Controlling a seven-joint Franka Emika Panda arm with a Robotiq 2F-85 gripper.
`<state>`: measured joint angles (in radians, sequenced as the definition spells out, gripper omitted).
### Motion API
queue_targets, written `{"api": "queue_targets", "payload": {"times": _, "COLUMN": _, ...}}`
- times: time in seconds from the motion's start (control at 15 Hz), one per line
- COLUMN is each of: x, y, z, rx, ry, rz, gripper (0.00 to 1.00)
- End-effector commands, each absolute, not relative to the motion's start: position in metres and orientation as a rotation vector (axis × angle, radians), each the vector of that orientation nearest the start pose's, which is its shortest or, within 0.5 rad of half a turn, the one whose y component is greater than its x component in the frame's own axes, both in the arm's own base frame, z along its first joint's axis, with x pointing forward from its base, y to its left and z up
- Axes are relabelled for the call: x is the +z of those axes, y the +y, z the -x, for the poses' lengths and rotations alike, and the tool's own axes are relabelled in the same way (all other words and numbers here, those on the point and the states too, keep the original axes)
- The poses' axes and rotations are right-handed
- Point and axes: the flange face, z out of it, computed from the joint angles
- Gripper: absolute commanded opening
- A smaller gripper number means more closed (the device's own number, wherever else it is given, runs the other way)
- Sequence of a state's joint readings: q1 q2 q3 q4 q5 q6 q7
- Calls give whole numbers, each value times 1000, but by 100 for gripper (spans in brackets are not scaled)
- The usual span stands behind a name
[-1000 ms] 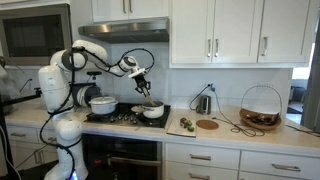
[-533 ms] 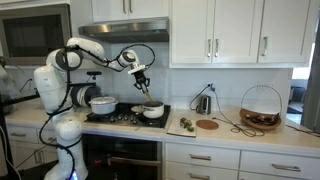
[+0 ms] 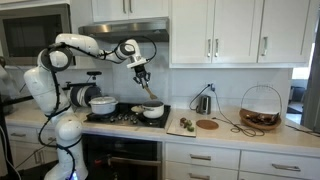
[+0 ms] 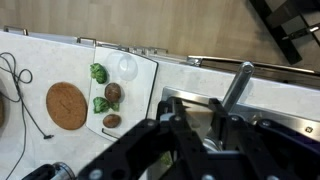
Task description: Remove the lid from the pot and use the spatula to stir the contents inside.
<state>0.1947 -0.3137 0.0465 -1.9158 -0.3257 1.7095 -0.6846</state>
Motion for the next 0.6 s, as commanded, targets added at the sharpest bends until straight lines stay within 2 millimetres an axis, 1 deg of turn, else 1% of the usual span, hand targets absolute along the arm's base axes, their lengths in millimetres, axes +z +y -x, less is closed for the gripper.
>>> {"api": "queue_targets", "payload": {"times": 0.0, "x": 673, "y": 42, "z": -435, "rx": -185, "ry": -1509, "rz": 3093, "gripper": 8}}
{"api": "queue_targets", "payload": {"times": 0.27, "x": 699, "y": -19, "z": -413, "rx": -293, "ry": -1355, "rz": 3114, "gripper": 8}}
{"api": "queue_targets", "payload": {"times": 0.33, "x": 697, "y": -34, "z": -420, "rx": -312, "ry": -1308, "rz": 3119, "gripper": 8}}
{"api": "queue_targets", "payload": {"times": 0.53, "x": 690, "y": -73, "z": -422, "rx": -341, "ry": -1202, "rz": 3107, "gripper": 8}}
